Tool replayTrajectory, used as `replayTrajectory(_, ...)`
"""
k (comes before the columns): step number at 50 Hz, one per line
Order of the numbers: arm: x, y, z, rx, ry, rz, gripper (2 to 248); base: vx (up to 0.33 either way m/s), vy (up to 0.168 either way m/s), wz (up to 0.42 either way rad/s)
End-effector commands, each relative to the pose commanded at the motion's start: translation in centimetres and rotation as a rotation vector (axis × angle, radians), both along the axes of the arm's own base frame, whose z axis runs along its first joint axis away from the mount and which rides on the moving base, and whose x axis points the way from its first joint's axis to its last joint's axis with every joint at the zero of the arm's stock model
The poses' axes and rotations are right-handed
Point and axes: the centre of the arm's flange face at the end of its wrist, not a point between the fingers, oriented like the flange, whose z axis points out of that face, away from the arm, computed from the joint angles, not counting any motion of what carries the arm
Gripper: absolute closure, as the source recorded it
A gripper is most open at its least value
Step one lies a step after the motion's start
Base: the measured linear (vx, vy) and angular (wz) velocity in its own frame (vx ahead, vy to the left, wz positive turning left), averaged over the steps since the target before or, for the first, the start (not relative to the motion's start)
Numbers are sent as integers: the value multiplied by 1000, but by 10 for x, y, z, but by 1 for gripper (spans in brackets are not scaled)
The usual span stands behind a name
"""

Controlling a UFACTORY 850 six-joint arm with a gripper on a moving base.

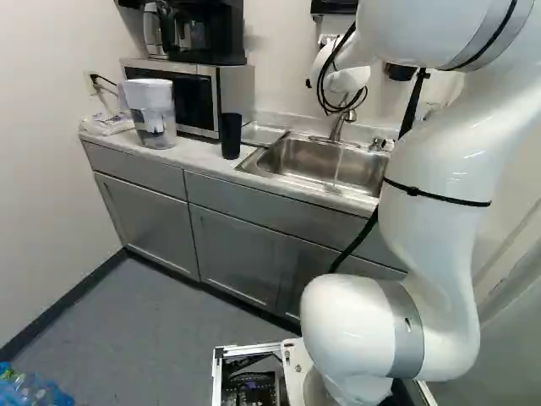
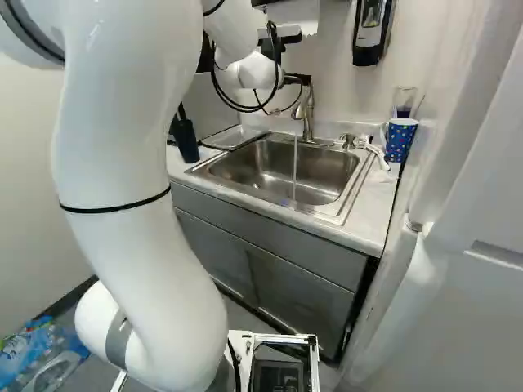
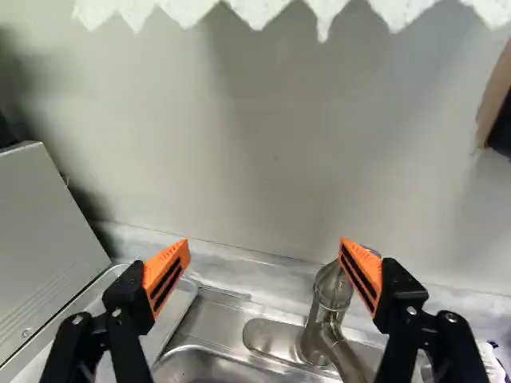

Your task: Rinse the cup and place it in the tray

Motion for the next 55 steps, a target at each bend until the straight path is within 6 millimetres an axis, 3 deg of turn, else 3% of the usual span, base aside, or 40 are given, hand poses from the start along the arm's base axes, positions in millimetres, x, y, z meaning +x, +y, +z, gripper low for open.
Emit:
replayTrajectory(16,-9,10,15,2,7,12,3,0,0,0)
replayTrajectory(55,-32,14,9,22,98,11,3,0,0,0)
